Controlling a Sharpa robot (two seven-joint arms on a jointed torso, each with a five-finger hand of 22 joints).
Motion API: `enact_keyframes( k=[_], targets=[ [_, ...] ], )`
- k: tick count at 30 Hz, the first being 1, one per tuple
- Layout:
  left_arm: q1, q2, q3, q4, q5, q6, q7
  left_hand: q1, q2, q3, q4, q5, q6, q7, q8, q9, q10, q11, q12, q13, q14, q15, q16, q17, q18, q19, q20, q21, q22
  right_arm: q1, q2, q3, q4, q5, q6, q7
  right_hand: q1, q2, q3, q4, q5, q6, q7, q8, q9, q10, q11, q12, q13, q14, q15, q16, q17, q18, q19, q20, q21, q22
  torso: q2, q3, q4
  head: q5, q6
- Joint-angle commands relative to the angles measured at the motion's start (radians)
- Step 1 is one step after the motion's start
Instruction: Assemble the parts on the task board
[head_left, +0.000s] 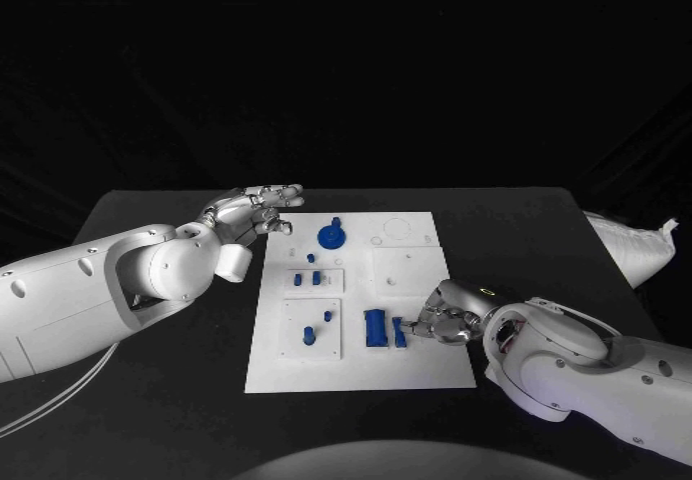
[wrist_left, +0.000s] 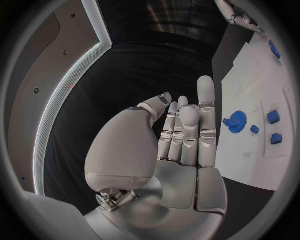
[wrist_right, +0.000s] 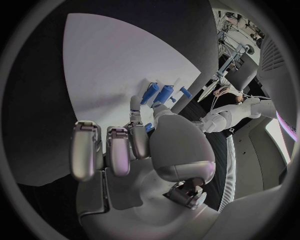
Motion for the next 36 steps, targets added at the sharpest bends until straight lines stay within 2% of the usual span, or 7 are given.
enact_keyframes(
  k=[1,3,6,10,24,28,36],
  targets=[
    [0.000,0.003,0.000,-0.001,-0.002,0.019,0.003,-0.003,0.005,-0.004,0.001,-0.001,-0.003,-0.002,0.006,-0.001,-0.006,-0.001,0.004,0.001,-0.008,-0.001,-0.004,-0.001,0.011,-0.006,0.000,-0.007,-0.002,0.000,0.002,0.000,-0.002,-0.012,0.016,0.014,0.051,-0.008,-0.008,-0.031,-0.059,-0.008,0.001,0.003,0.005,0.056,-0.004,-0.002,0.142,0.086,-0.003,0.002,0.168,-0.009,0.016,-0.006,-0.002,-0.001,0.002,0.0009,0.0014,0.001,0.001],
    [0.000,0.003,0.000,-0.001,-0.002,0.020,0.003,-0.003,0.005,-0.004,0.001,-0.001,-0.003,-0.002,0.006,-0.001,-0.006,-0.001,0.004,0.001,-0.008,-0.001,-0.004,-0.001,0.011,-0.006,0.000,-0.007,-0.002,0.000,0.004,0.000,-0.003,-0.010,0.022,0.017,0.072,-0.007,-0.013,-0.043,-0.085,-0.009,0.001,0.003,0.007,0.056,-0.003,-0.002,0.143,0.086,-0.002,0.002,0.168,-0.009,0.016,-0.005,-0.002,0.000,0.002,0.0003,0.0023,0.000,0.000],
    [0.000,0.004,0.000,-0.002,-0.002,0.020,0.002,-0.003,0.005,-0.004,0.001,-0.001,-0.003,-0.002,0.006,-0.001,-0.006,-0.001,0.004,0.001,-0.008,-0.001,-0.004,-0.001,0.011,-0.006,0.000,-0.007,-0.002,0.000,0.006,0.001,-0.004,-0.009,0.024,0.019,0.080,-0.005,-0.018,-0.047,-0.098,-0.009,0.002,0.003,0.009,0.056,-0.003,-0.002,0.143,0.086,-0.002,0.002,0.168,-0.009,0.016,-0.004,-0.001,0.001,0.002,0.0012,0.0012,0.002,-0.001],
    [0.000,0.004,0.000,-0.004,-0.002,0.021,0.001,-0.003,0.005,-0.004,0.001,-0.001,-0.003,-0.002,0.006,-0.001,-0.006,-0.001,0.004,0.001,-0.008,-0.001,-0.004,-0.001,0.011,-0.006,0.000,-0.007,-0.002,0.000,0.006,0.001,-0.004,-0.013,0.026,0.020,0.078,0.000,-0.022,-0.045,-0.101,-0.009,0.002,0.003,0.010,0.056,-0.003,-0.001,0.144,0.086,-0.001,0.003,0.169,-0.009,0.016,-0.004,-0.001,0.002,0.002,0.0004,-0.0004,0.001,-0.001],
    [0.000,0.004,0.000,-0.007,-0.002,0.022,-0.003,-0.003,0.006,-0.004,0.000,-0.001,-0.004,-0.002,0.006,-0.001,-0.008,-0.001,0.005,0.001,-0.010,-0.001,-0.005,-0.004,0.010,-0.006,0.000,-0.008,-0.002,0.000,0.012,0.001,-0.007,-0.018,0.064,0.020,0.074,0.002,-0.033,-0.041,-0.108,-0.009,0.003,0.002,0.012,0.056,-0.002,-0.001,0.144,0.086,-0.001,0.003,0.170,-0.009,0.017,-0.003,0.000,0.003,0.001,-0.0005,0.0028,0.001,-0.005],
    [0.000,0.003,0.000,-0.008,-0.002,0.022,-0.004,-0.003,0.006,-0.004,0.000,-0.001,-0.004,-0.002,0.006,-0.001,-0.008,-0.001,0.005,0.001,-0.010,-0.001,-0.005,-0.004,0.010,-0.006,0.000,-0.008,-0.002,0.000,0.014,0.000,-0.008,-0.018,0.070,0.020,0.074,0.001,-0.036,-0.041,-0.110,-0.009,0.003,0.002,0.012,0.056,-0.002,0.000,0.144,0.086,-0.001,0.003,0.170,-0.009,0.017,-0.003,0.000,0.003,0.002,-0.0002,0.0016,0.003,-0.005],
    [0.000,0.002,0.000,-0.008,-0.002,0.023,-0.005,-0.002,0.006,-0.004,0.000,-0.001,-0.004,-0.002,0.006,-0.001,-0.008,-0.001,0.006,0.000,-0.011,-0.001,-0.005,-0.004,0.010,-0.007,0.000,-0.008,-0.002,0.000,0.027,0.000,-0.037,-0.023,0.076,0.019,0.075,0.004,-0.038,-0.040,-0.112,-0.008,0.002,0.003,0.013,0.057,-0.002,0.001,0.145,0.087,-0.001,0.004,0.172,-0.010,0.017,-0.003,0.001,0.004,0.002,0.0001,0.0015,0.004,-0.005]
  ],
)
